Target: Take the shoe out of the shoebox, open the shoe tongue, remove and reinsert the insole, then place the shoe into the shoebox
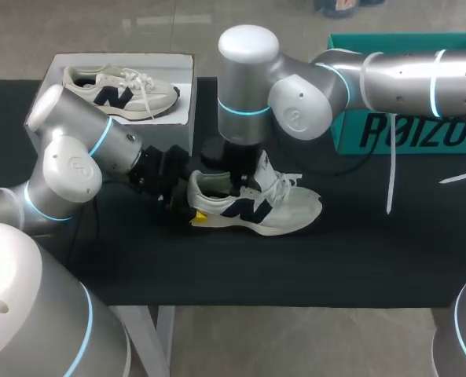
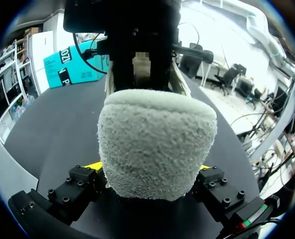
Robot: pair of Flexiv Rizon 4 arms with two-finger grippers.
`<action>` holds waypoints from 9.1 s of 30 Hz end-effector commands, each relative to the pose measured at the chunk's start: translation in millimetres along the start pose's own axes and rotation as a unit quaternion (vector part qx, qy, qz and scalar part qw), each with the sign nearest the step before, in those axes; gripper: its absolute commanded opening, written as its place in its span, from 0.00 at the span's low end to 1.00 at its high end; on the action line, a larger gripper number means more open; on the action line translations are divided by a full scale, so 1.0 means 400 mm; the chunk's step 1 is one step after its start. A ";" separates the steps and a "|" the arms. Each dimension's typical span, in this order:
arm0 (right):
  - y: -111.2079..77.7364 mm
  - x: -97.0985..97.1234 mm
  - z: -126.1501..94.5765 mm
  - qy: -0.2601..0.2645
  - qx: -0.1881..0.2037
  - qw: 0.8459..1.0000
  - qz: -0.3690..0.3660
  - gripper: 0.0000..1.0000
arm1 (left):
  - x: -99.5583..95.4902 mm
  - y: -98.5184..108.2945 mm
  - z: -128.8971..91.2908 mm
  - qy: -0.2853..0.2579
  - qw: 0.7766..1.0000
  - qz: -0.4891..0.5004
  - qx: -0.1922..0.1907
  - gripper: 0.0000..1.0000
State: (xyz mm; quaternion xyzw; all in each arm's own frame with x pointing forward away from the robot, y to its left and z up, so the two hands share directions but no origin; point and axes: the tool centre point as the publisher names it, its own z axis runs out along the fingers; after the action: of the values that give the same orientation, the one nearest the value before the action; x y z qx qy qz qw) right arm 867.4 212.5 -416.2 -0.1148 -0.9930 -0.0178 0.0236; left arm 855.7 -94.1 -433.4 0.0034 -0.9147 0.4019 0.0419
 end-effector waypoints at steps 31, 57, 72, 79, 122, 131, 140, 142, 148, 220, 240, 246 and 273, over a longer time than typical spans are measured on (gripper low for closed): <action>0.014 0.076 0.157 0.084 0.028 0.996 -0.012 0.00 | -0.004 0.002 0.005 0.000 1.000 0.000 0.001 0.00; -0.085 0.007 -0.156 -0.034 -0.132 0.988 0.072 0.00 | -0.004 0.002 0.005 0.000 1.000 0.000 0.001 0.00; -0.018 -0.033 -0.219 -0.047 -0.226 0.971 0.056 0.00 | -0.004 0.002 0.005 0.000 1.000 0.000 0.001 0.00; 0.034 -0.047 -0.245 -0.040 -0.276 0.960 0.039 0.00 | -0.004 0.002 0.005 0.000 1.000 0.000 0.001 0.00; 0.071 -0.076 -0.602 -0.114 -0.381 0.917 0.035 0.00 | -0.004 0.002 0.005 0.000 1.000 0.000 0.001 0.00; 0.065 -0.014 -0.765 -0.056 -0.454 0.887 0.061 0.00 | -0.004 0.002 0.005 0.000 1.000 0.000 0.001 0.00; 0.065 -0.014 -0.765 -0.056 -0.454 0.887 0.061 0.00 | -0.004 0.002 0.005 0.000 1.000 0.000 0.001 0.00; 0.065 -0.014 -0.765 -0.056 -0.454 0.887 0.061 0.00 | -0.004 0.002 0.005 0.000 1.000 0.000 0.001 0.00; 0.038 0.031 -0.806 -0.061 -0.447 0.890 0.071 0.00 | -0.004 0.002 0.005 0.000 1.000 0.000 0.001 0.00; -0.221 0.538 -0.964 0.061 -0.538 0.802 0.253 0.00 | -0.004 0.002 0.005 0.000 1.000 0.000 0.001 0.00; -0.221 0.538 -0.964 0.061 -0.538 0.802 0.253 0.00 | -0.001 -0.023 0.000 0.006 0.999 0.000 -0.037 1.00; -0.221 0.538 -0.964 0.061 -0.538 0.802 0.253 0.00 | 0.002 -0.049 -0.026 -0.021 0.995 -0.013 -0.096 1.00; -0.221 0.538 -0.964 0.061 -0.538 0.802 0.253 0.00 | 0.032 -0.156 -0.127 -0.084 0.943 0.036 -0.320 1.00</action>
State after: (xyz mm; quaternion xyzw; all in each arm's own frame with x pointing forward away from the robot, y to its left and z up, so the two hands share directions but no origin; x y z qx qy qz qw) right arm 653.0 157.1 -22.1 -0.3538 -0.7561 -0.5501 0.0220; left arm 848.7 -99.6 -360.6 -0.0111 -0.9901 0.1297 -0.0532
